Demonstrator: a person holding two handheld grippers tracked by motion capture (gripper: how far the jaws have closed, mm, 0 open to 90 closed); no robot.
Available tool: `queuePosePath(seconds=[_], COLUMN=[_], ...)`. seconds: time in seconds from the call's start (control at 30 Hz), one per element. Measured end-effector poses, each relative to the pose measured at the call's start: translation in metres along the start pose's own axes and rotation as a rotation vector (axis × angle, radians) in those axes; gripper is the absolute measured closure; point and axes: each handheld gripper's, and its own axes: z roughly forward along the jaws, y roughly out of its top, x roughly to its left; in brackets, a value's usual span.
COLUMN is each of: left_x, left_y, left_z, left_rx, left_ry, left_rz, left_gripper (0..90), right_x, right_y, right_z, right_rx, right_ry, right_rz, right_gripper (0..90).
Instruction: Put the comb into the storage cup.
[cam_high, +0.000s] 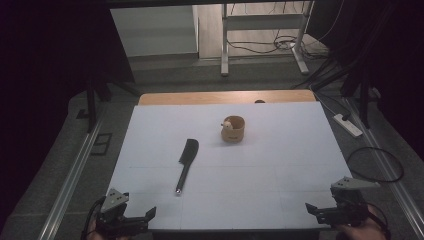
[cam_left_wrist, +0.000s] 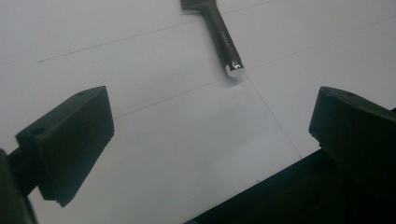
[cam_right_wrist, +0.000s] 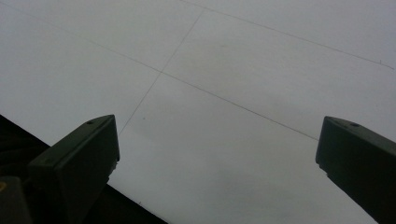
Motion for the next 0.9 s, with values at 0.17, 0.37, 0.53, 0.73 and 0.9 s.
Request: queuePosePath(seconds=[0.17, 0.37, 0.53, 0.73, 0.9], left_x=[0.0003, 0.0007, 0.0012, 0.0014, 0.0007], left_y=[-0.0003, -0.0003, -0.0004, -0.0003, 0.0003], left_z=[-0.0001, -0.0003, -0.0003, -0.0001, 0.0005], left_rx=[0.000, 0.002, 0.003, 0.007, 0.012], left_ry=[-0.003, -0.005, -0.006, -0.007, -0.006], left_rz=[-0.002, -0.007, -0.011, -0.014, -0.007], left_gripper=[0.5, 0.5, 0.6, 0.6, 0.6], right_x=[0.0006, 0.0006, 0.0009, 0.0012, 0.0012], right_y=[0.0002, 0.0004, 0.0004, 0.0006, 0.0004], right_z=[0.0000, 0.0006, 0.0005, 0.0008, 0.0005], right_rx=[-0.001, 0.000, 0.000, 0.001, 0.000], right_ry=[-0.003, -0.001, -0.001, 0.000, 0.000], right_rz=[-0.005, -0.007, -0.008, -0.013, -0.013], right_gripper=[0.0, 0.0, 0.0, 0.0, 0.0])
